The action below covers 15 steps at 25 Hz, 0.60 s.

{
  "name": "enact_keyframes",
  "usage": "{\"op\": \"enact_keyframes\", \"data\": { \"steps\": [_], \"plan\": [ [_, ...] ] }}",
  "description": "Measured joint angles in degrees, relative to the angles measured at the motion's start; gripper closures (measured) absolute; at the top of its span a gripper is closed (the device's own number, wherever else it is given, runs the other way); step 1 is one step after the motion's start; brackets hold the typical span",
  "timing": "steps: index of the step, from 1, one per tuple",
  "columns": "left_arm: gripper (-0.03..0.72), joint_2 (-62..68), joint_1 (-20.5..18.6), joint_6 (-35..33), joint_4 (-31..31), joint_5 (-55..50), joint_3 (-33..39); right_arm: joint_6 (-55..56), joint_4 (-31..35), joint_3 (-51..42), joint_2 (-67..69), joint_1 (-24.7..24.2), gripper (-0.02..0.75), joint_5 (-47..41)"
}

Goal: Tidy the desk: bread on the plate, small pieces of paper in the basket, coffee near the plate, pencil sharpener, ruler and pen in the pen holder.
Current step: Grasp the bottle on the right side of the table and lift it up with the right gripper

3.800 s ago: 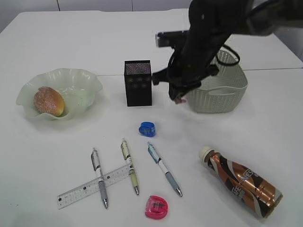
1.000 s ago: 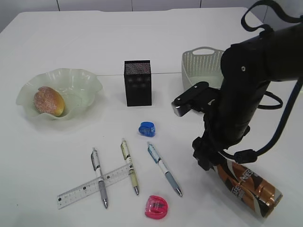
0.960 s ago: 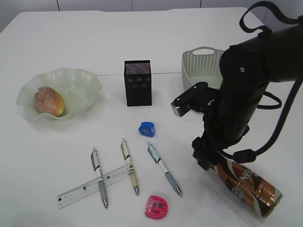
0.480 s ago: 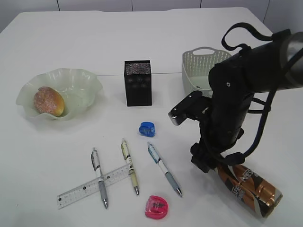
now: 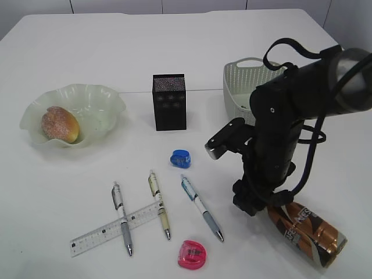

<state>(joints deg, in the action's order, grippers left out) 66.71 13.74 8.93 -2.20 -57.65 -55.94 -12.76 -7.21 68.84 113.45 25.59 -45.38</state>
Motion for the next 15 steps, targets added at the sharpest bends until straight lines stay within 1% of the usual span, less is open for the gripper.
{"op": "enact_keyframes", "data": {
  "steps": [5, 10, 13, 15],
  "plan": [
    [0.246, 0.00, 0.00, 0.00, 0.00, 0.00, 0.00, 0.22, -0.06, 0.23, 0.50, 0.00, 0.251, -0.43],
    [0.248, 0.00, 0.00, 0.00, 0.00, 0.09, 0.00, 0.22, -0.20, 0.22, 0.50, 0.00, 0.396, -1.86],
    [0.249, 0.00, 0.00, 0.00, 0.00, 0.13, 0.00, 0.22, -0.34, 0.22, 0.50, 0.00, 0.423, -1.96],
    [0.249, 0.00, 0.00, 0.00, 0.00, 0.22, 0.00, 0.22, -0.42, 0.22, 0.50, 0.00, 0.424, -1.96]
  ]
}}
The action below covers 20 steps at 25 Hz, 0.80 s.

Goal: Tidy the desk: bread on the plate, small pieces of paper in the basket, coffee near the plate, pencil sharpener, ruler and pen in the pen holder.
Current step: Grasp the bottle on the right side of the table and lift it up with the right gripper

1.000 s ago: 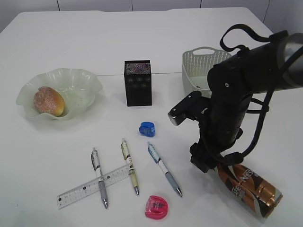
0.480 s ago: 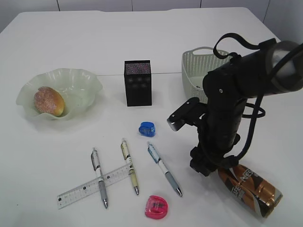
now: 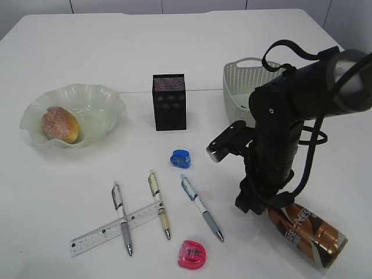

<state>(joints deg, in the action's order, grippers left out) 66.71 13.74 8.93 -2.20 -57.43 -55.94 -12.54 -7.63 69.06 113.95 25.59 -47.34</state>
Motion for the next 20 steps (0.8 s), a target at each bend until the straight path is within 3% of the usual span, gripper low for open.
{"op": "enact_keyframes", "data": {
  "steps": [6, 14, 20],
  "plan": [
    [0.250, 0.00, 0.00, 0.00, 0.00, 0.04, 0.00, 0.00, 0.00, 0.00, -3.63, 0.00, 0.425, -0.94],
    [0.253, 0.00, 0.00, 0.00, 0.00, 0.13, 0.00, -3.06, 5.94, 0.00, -13.27, 0.00, 0.425, -1.02],
    [0.254, 0.00, 0.00, 0.00, 0.00, 0.25, 0.00, -3.62, 6.79, 0.00, -14.39, 0.00, 0.426, -0.91]
  ]
}}
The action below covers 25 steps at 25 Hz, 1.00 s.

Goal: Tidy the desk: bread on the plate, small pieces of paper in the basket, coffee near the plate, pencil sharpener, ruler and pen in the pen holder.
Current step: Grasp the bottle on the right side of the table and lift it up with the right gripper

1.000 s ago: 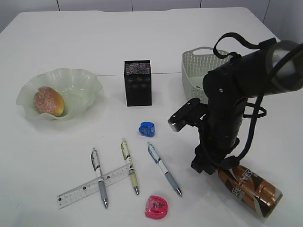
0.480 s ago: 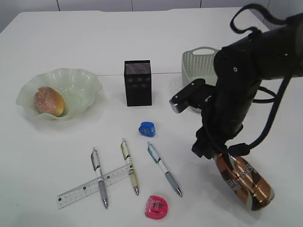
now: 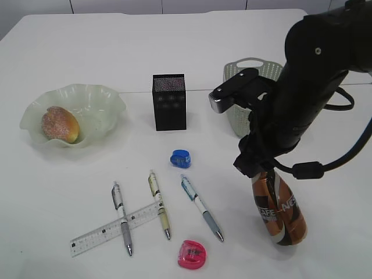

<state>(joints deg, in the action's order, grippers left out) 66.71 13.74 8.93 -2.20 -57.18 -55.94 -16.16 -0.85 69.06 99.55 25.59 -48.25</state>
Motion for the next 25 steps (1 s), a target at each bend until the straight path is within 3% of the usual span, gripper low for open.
{"op": "enact_keyframes", "data": {
  "steps": [25],
  "plan": [
    [0.255, 0.00, 0.00, -0.04, 0.00, 0.00, 0.00, -0.90, 3.58, -0.44, -5.89, 0.00, 0.426, -2.09]
  ]
}}
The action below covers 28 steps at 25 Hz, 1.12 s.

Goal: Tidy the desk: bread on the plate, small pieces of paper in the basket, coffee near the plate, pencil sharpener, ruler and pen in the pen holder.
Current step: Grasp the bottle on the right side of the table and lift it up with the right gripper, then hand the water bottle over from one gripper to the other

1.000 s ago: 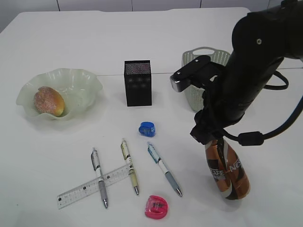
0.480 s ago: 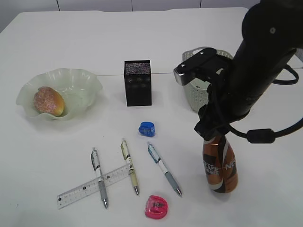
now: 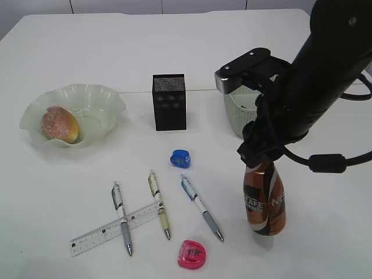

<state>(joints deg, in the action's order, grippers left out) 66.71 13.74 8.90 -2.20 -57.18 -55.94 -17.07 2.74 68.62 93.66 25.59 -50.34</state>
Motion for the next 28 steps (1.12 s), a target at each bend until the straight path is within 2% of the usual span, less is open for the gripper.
{"op": "enact_keyframes", "data": {
  "steps": [7, 15, 23, 28],
  "plan": [
    [0.255, 0.00, 0.00, 0.00, 0.00, 0.00, 0.00, -2.10, 1.51, 0.00, -0.20, 0.00, 0.426, 0.00],
    [0.255, 0.00, 0.00, 0.00, 0.00, 0.00, 0.00, -8.16, 10.35, -0.07, -4.61, 0.00, 0.426, 0.00],
    [0.255, 0.00, 0.00, 0.00, 0.00, 0.47, 0.00, -10.55, 15.77, -0.07, -10.43, 0.00, 0.426, 0.00],
    [0.255, 0.00, 0.00, 0.00, 0.10, 1.02, 0.00, -12.16, 20.43, 3.28, -11.98, 0.00, 0.427, -0.78]
  ]
}}
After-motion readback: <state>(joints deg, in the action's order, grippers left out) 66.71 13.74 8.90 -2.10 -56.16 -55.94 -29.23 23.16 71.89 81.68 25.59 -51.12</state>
